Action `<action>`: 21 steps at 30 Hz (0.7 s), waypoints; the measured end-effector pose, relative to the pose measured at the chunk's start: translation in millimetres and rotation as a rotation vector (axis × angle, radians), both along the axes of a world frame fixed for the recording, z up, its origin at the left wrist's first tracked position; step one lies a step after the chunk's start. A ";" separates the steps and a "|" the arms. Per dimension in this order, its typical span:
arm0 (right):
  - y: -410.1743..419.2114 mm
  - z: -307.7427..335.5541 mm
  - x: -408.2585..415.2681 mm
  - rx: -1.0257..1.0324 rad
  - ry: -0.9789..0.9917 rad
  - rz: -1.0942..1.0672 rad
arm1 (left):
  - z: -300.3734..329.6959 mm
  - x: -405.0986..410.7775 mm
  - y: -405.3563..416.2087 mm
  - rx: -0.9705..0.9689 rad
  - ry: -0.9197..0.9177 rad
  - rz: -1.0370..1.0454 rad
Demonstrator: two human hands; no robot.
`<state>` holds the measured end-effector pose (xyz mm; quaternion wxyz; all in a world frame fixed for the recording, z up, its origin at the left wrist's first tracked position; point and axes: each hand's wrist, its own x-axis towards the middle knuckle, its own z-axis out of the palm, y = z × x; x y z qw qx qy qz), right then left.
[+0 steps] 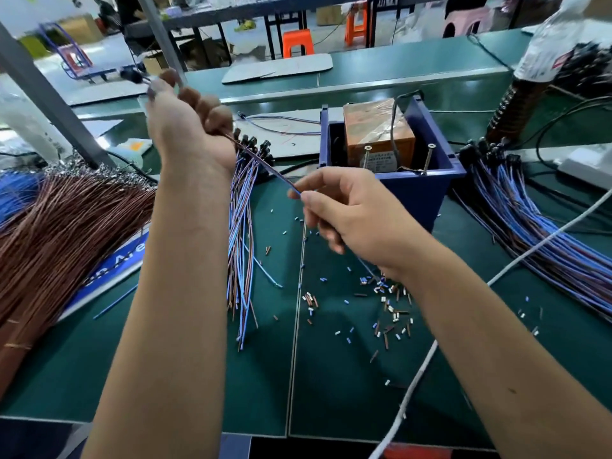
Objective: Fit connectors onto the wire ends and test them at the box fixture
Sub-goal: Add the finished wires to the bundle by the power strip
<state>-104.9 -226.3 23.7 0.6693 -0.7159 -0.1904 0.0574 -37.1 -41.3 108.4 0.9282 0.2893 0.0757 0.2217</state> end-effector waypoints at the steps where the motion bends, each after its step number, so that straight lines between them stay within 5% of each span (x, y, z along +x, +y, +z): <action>1: -11.6 0.0 -0.9 -0.044 -0.033 -0.023 | 1.2 -2.1 0.4 0.050 -0.014 0.029; 4: -48.7 -4.2 -2.2 -0.207 -0.128 -0.118 | -7.7 -9.8 -6.6 0.372 -0.101 0.143; 8: -87.9 -18.7 -2.6 -0.377 -0.241 -0.320 | -44.8 -26.1 -46.7 1.248 -0.357 0.468; 11: -106.3 -29.1 -2.2 -0.356 -0.281 -0.388 | -79.3 -46.6 -90.5 1.675 -0.465 0.475; 16: -120.4 -37.6 -3.4 -0.214 -0.314 -0.267 | -112.1 -63.7 -135.6 1.850 -0.524 0.186; 21: -120.6 -44.1 -7.3 -0.046 -0.232 -0.223 | -124.4 -67.9 -136.5 1.798 -0.533 0.028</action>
